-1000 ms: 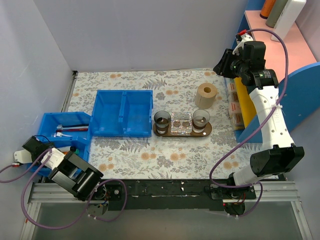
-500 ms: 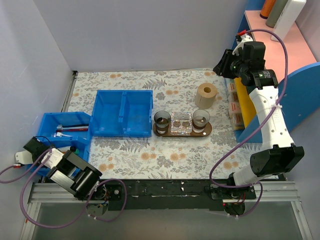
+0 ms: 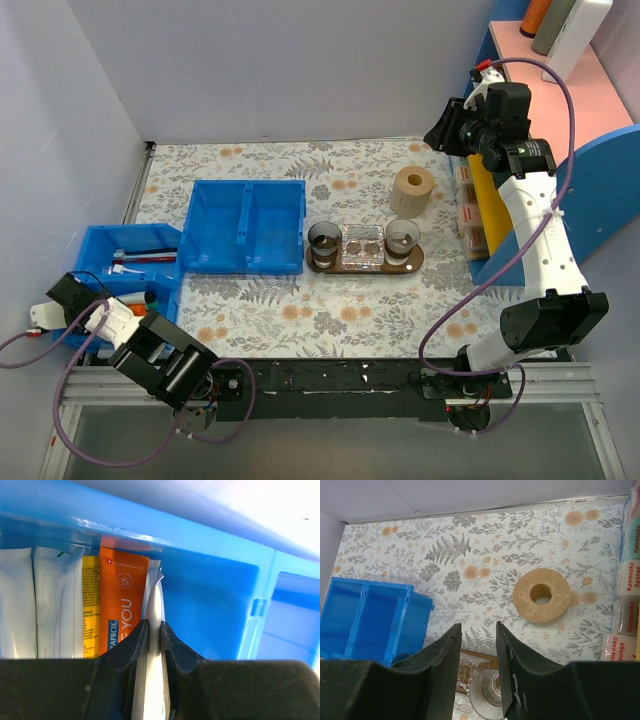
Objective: Prepare toiletry sets of a toothbrush and toothpaste on the tray
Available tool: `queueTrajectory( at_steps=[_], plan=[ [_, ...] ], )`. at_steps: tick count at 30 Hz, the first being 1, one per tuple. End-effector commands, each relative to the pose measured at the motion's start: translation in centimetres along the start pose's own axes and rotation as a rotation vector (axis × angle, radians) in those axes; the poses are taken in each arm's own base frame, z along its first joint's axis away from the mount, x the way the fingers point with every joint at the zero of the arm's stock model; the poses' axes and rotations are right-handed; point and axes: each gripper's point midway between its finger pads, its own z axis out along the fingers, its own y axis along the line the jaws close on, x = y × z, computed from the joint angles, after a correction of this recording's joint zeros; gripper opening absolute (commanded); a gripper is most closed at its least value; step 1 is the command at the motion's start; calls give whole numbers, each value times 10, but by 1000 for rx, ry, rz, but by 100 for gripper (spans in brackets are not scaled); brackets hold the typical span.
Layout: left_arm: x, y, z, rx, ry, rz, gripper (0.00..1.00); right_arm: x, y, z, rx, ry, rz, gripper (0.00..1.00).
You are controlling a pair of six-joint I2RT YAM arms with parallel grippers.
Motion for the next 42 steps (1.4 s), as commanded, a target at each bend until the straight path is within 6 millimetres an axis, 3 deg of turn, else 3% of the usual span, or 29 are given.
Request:
queueTrajectory(
  at_steps=[1, 14, 24, 34, 42],
  plan=[
    [-27, -20, -22, 34, -71, -7, 0, -14, 9, -4, -45, -58, -23, 41],
    [-47, -46, -66, 107, -115, -30, 0, -13, 16, -8, -92, -77, -48, 41],
    [-51, -62, -117, 147, -95, 47, 0, -22, 23, -10, -122, -97, -64, 41],
    [-51, -134, -189, 445, -121, 313, 0, -20, 30, -8, -164, -85, -42, 41],
    [-19, -217, -242, 870, 54, 510, 0, -33, 46, -16, -227, -111, -58, 41]
  ],
)
